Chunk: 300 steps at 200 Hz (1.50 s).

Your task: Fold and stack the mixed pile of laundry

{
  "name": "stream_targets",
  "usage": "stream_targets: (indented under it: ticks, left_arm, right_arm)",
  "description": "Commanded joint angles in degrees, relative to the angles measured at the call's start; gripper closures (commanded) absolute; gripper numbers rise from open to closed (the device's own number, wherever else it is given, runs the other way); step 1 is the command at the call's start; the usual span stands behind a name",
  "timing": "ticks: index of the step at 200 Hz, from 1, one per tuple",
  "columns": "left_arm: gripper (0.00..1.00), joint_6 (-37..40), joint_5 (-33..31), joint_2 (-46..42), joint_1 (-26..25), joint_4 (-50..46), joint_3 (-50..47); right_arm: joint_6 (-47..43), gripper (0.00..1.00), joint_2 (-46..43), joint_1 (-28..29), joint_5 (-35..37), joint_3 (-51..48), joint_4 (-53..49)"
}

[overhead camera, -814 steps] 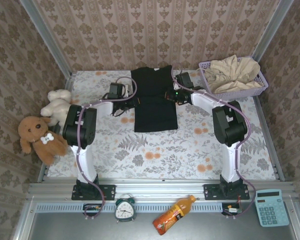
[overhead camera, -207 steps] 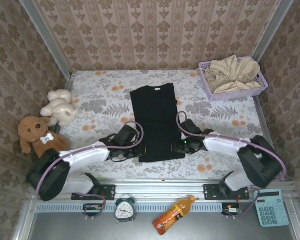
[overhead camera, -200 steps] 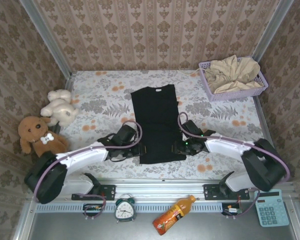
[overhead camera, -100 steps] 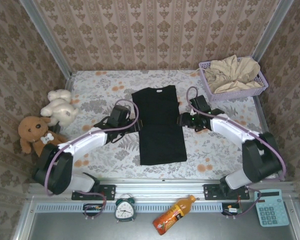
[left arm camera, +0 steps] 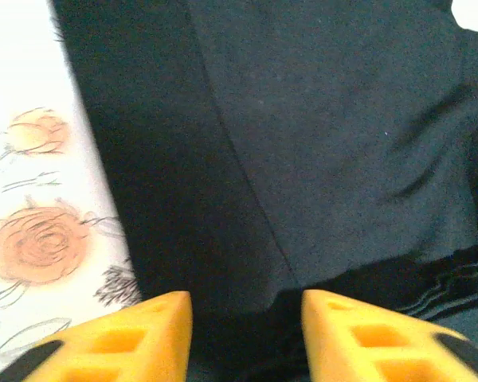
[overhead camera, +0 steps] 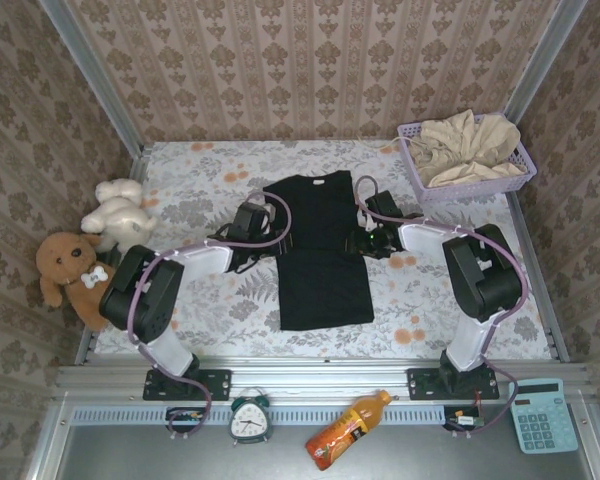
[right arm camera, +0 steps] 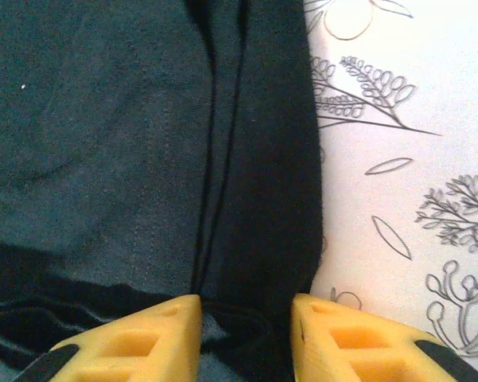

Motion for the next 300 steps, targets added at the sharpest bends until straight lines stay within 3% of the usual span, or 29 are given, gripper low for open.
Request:
stream_targets:
  ticks: [1, 22, 47, 55, 61, 69, 78, 86, 106, 131, 147, 184, 218, 243, 276, 279, 292, 300]
  left_arm:
    - [0.66, -0.3, 3.6, 1.3, 0.3, 2.6, 1.5]
    - [0.74, -0.7, 3.7, 0.4, 0.3, 2.4, 0.9]
    - [0.84, -0.9, 3.3, -1.4, 0.3, 1.6, 0.0]
    - [0.84, -1.2, 3.0, -1.8, 0.3, 1.2, -0.1]
    - [0.82, -1.4, 2.6, -2.0, 0.3, 0.5, -0.1]
    - [0.73, -1.5, 2.2, -2.2, 0.3, -0.7, 0.1]
    - [0.59, -1.6, 1.8, -2.3, 0.3, -1.8, 0.1]
    - [0.52, -1.7, 1.6, -2.3, 0.3, -2.5, -0.1]
    - [0.51, -2.1, 1.5, -2.3, 0.3, -3.2, -0.6]
    - [0.58, -2.9, 2.3, -2.3, 0.0, -2.4, -1.5]
    - [0.68, -3.3, 2.8, -2.3, -0.2, -1.8, -1.9]
    - [1.00, -4.6, 4.7, -2.9, -0.2, -0.1, -2.0]
    - [1.00, -3.8, 3.0, -4.9, 0.1, -1.5, -1.5]
    - [1.00, -3.9, 0.5, -6.0, 0.3, -4.8, -1.6]
    - [1.00, -4.3, -2.4, -7.6, 0.1, -9.0, -1.2]
    - [0.97, -4.1, -2.7, -7.7, 0.1, -9.7, -1.0]
    - [0.67, -3.2, -3.7, -6.7, 0.1, -13.6, 1.3]
    - [0.55, -2.6, -3.4, -5.9, 0.0, -15.2, 2.8]
  right_arm:
    - [0.5, 0.75, 0.6, 0.4, -2.3, 1.2, 2.2]
    - [0.4, 0.90, -0.1, 0.5, -2.1, 1.0, 1.4]
    - [-0.4, 0.93, -2.2, 0.4, 0.6, 1.1, -1.5]
    - [-1.0, 0.87, -2.6, 0.4, 1.7, 1.6, -3.1]
    - [-1.4, 0.75, -2.8, 0.4, 2.6, 1.9, -4.1]
    - [-1.7, 0.60, -2.9, 0.4, 3.2, 1.9, -4.5]
    - [-1.7, 0.51, -2.9, 0.4, 3.3, 1.9, -4.5]
    - [-1.8, 0.49, -2.8, 0.5, 3.0, 1.9, -4.2]
    - [-1.3, 0.52, -2.1, 1.2, 2.2, 2.1, -3.2]
    - [-1.1, 0.67, -0.9, 2.6, 2.1, 2.8, -3.0]
    - [-1.0, 0.80, -0.2, 3.0, 2.4, 3.0, -3.5]
    - [-1.2, 0.81, -2.6, 2.9, 7.1, 2.6, -6.3]
    - [-1.3, 0.82, -3.2, 2.2, 12.0, 3.6, -9.3]
    - [-1.1, 0.72, -2.6, 2.0, 17.2, 4.5, -12.7]
    - [-1.7, 0.66, -7.4, 2.6, 14.3, 2.4, -10.0]
    - [-2.0, 0.67, -7.6, 2.7, 13.6, 2.3, -9.6]
    - [-2.4, 0.67, -8.0, 3.2, 11.3, 2.4, -8.5]
    - [-2.4, 0.67, -7.8, 3.4, 9.9, 2.3, -7.4]
